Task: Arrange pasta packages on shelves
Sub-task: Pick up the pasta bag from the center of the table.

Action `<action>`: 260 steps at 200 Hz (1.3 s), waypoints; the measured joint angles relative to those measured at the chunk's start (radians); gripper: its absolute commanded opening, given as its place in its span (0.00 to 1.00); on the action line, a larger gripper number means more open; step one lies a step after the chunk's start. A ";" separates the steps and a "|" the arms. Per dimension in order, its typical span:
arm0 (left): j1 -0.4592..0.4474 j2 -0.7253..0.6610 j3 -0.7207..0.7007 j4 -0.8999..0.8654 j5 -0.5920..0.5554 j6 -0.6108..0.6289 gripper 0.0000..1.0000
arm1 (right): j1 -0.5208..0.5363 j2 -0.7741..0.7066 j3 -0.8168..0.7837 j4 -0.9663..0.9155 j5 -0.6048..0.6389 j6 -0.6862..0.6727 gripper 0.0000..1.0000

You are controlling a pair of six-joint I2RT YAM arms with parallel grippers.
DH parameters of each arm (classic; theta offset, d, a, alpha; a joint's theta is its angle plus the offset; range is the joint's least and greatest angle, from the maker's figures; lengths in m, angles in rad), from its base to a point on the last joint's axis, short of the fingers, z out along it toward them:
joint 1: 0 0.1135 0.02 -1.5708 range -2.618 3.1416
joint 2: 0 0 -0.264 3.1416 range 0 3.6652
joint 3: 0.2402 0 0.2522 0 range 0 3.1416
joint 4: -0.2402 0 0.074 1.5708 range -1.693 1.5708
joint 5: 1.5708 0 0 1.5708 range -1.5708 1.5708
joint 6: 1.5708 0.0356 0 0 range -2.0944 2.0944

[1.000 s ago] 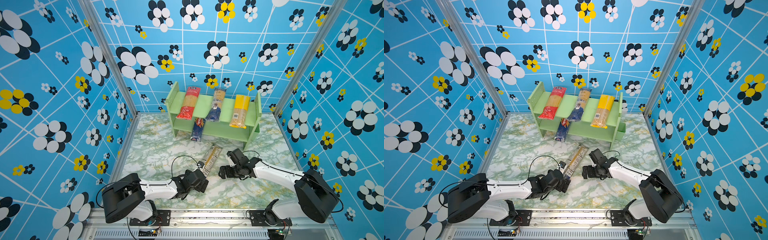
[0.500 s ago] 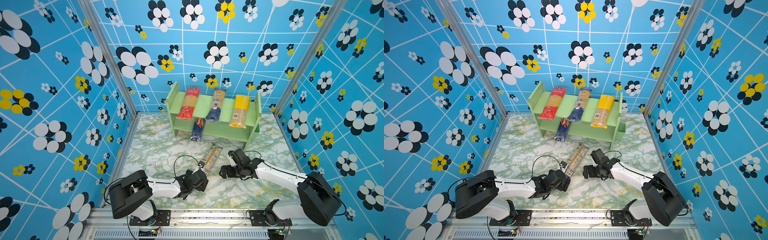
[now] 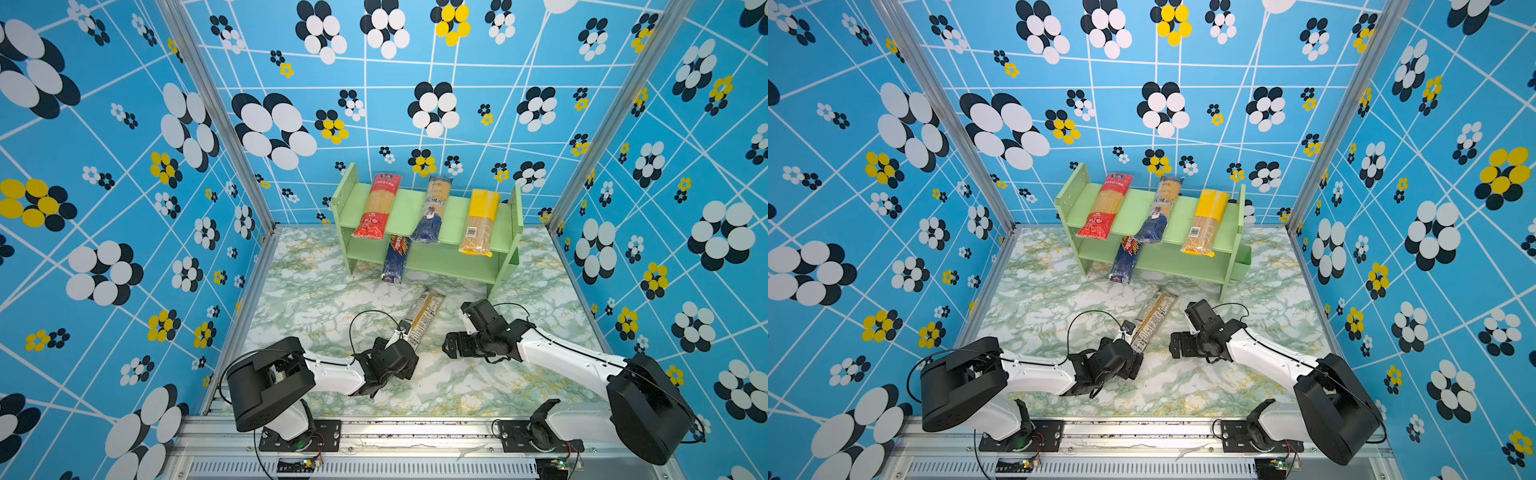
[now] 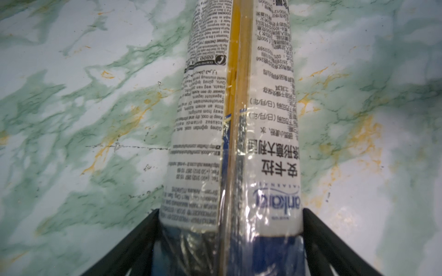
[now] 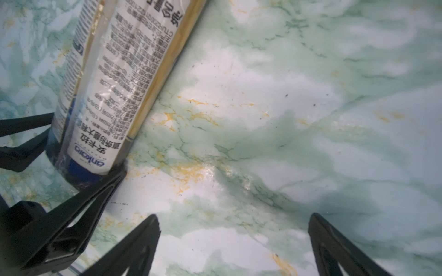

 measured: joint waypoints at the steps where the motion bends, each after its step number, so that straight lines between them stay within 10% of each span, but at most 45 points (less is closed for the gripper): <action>1: 0.000 0.000 0.000 0.001 0.000 0.000 0.85 | 0.000 0.000 0.000 0.000 0.001 0.000 0.99; 175: -0.002 0.048 0.046 0.019 -0.013 0.007 0.28 | -0.023 -0.086 -0.029 -0.040 0.040 0.000 0.99; 214: -0.002 0.054 0.065 -0.003 -0.013 0.007 0.00 | -0.029 -0.099 -0.030 -0.048 0.043 0.000 0.99; 260: -0.002 0.066 0.086 -0.021 -0.013 0.006 0.00 | -0.034 -0.106 -0.042 -0.052 0.046 0.000 0.99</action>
